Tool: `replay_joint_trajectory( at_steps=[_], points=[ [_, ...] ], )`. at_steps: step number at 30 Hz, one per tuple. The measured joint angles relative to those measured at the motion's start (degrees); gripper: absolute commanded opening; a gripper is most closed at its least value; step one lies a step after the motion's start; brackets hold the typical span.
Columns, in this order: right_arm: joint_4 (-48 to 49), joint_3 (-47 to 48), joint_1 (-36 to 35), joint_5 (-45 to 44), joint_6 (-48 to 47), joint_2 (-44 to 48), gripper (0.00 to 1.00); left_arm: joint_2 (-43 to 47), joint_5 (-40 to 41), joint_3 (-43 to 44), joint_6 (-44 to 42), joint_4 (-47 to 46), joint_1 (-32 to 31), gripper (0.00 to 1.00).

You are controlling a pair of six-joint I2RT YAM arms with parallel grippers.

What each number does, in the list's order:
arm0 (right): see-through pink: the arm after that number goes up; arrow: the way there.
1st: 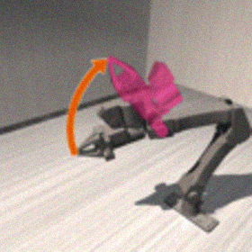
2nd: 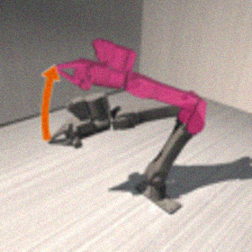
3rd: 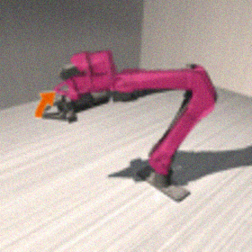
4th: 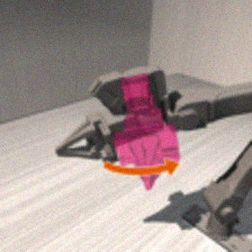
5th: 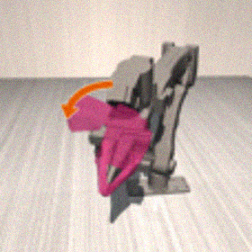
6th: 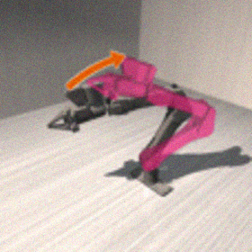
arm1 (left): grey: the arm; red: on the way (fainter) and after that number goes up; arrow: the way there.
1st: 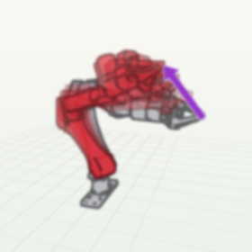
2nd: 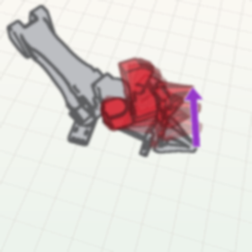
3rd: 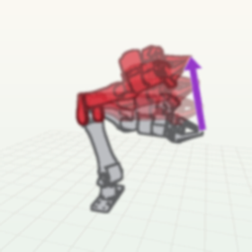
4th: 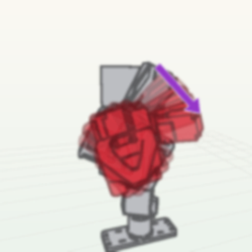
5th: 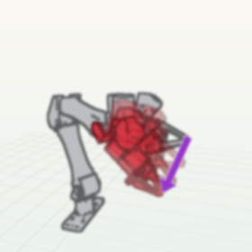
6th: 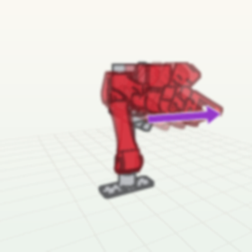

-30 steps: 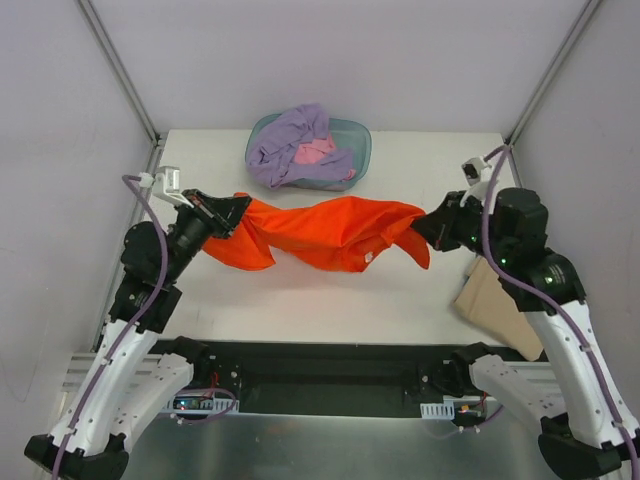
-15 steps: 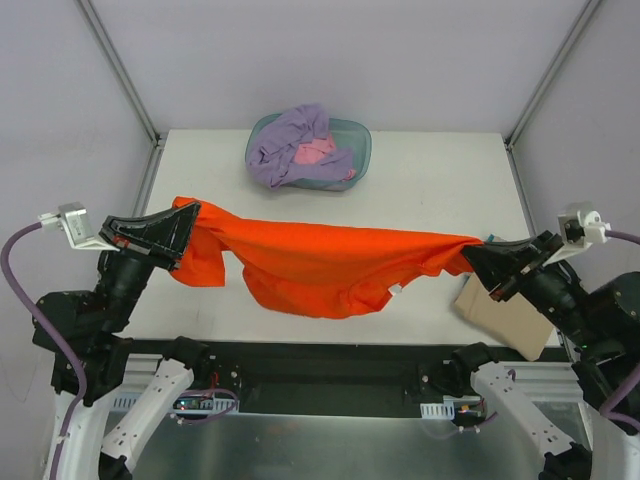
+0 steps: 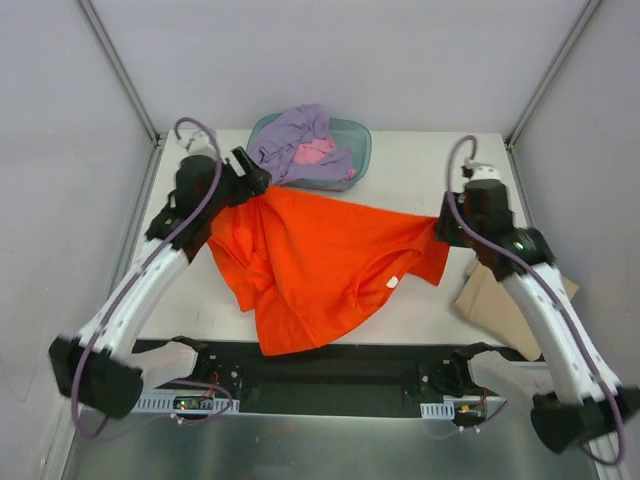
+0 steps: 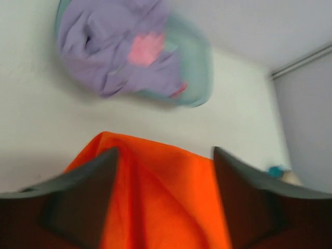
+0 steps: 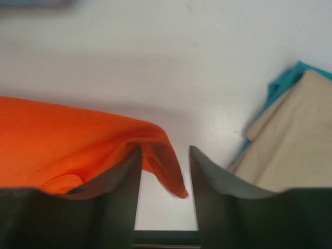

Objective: Fold and stack the t-shirts
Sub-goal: Flatten out the tshirt

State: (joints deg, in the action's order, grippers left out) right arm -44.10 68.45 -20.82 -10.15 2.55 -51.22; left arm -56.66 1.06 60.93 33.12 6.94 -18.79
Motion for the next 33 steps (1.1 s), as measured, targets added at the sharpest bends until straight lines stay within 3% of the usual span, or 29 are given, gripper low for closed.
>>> replay_joint_trajectory(
  at_steps=[1, 2, 5, 7, 14, 20, 27, 33],
  points=[
    [0.13, -1.4, 0.72, -1.9, 0.63, -4.76, 0.76, -5.66, 0.61, 0.28, 0.11, 0.74, 0.0, 0.99],
    [0.33, -2.29, 1.38, -3.23, 1.14, -8.72, 0.85, -11.15, 0.9, 0.61, 0.24, 2.14, 0.0, 0.99],
    [-0.09, -4.2, 3.5, -6.6, 2.01, -22.82, 0.97, -22.23, 0.83, 1.09, 0.46, 7.45, 0.0, 0.99],
    [-0.98, -4.28, 4.13, -8.22, 2.6, -27.23, 0.97, -24.37, 0.7, 1.07, 0.48, 10.71, 0.0, 0.99],
    [0.96, -5.03, 4.26, -4.15, 1.75, -23.1, 0.97, -12.83, 2.86, -3.98, 1.03, 12.31, 0.0, 0.99],
    [8.57, -11.54, 0.48, 11.56, 1.7, -18.29, 0.97, -0.57, 6.69, -13.51, 4.02, 15.54, 0.02, 0.99],
    [14.53, -14.8, -14.45, 20.63, 5.29, -24.76, 0.97, 3.87, 7.13, -18.93, 6.88, 19.28, 0.02, 0.99],
    [21.79, -14.8, -16.87, 24.74, 9.84, -35.1, 0.97, 3.58, 6.99, -21.29, 8.5, 19.69, 0.68, 0.99]
  ],
)
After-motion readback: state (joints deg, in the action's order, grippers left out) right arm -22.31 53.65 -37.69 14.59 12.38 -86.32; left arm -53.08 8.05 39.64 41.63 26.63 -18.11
